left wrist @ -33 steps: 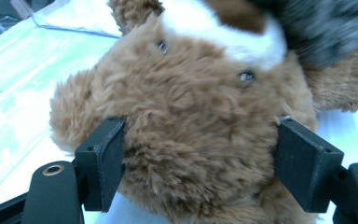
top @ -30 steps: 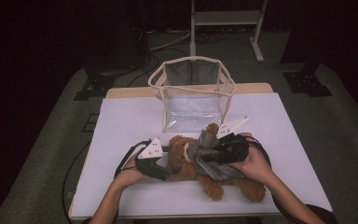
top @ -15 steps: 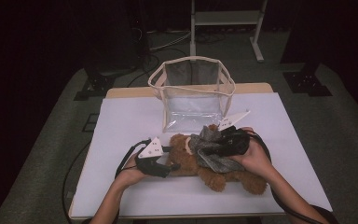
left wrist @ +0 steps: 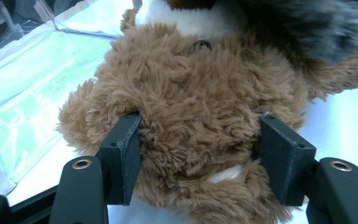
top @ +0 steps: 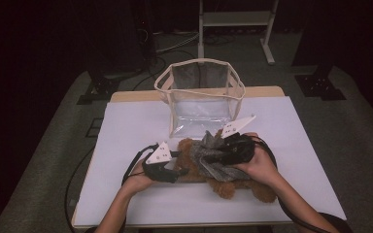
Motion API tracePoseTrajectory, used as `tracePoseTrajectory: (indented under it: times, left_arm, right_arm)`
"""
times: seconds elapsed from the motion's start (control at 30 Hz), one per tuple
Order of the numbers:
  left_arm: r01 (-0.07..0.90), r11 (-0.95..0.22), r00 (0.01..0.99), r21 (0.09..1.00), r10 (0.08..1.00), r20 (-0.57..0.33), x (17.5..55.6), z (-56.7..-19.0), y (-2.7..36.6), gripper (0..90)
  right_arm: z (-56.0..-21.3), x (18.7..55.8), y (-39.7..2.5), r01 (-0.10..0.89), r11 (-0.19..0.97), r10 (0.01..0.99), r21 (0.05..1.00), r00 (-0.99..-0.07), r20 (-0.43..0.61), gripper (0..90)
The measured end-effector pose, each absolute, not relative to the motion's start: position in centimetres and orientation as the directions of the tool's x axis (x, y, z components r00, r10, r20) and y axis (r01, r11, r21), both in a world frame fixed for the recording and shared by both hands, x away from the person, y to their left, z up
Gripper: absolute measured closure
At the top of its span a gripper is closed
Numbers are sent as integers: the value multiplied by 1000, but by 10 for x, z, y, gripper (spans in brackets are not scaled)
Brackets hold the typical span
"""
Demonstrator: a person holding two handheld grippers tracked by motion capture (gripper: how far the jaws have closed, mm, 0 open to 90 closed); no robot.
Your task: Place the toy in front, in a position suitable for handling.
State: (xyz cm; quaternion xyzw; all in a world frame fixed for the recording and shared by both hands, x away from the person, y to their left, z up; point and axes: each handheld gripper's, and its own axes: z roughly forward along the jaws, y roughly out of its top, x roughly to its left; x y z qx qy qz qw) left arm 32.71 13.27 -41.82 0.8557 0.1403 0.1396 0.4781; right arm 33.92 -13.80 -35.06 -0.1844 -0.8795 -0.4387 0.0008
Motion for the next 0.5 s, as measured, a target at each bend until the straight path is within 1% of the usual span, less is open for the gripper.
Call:
tracePoseTrajectory:
  times: [0.13,0.33,0.43,0.5]
  left_arm:
    - [109,-498,919,860,381,104,328,-418,133,370]
    - [111,-486,923,867,373,91,329,-414,141,367]
    - [115,-476,924,872,374,82,328,-413,143,394]
    - [115,-480,925,870,371,82,328,-414,141,429]
  right_arm:
    - [-357,336,-135,318,569,326,758,-934,147,723]
    - [-369,339,-147,349,564,350,749,-922,166,727]
    - [-368,343,-149,342,565,366,751,-919,144,728]
    - [-368,346,-150,350,561,370,751,-917,151,728]
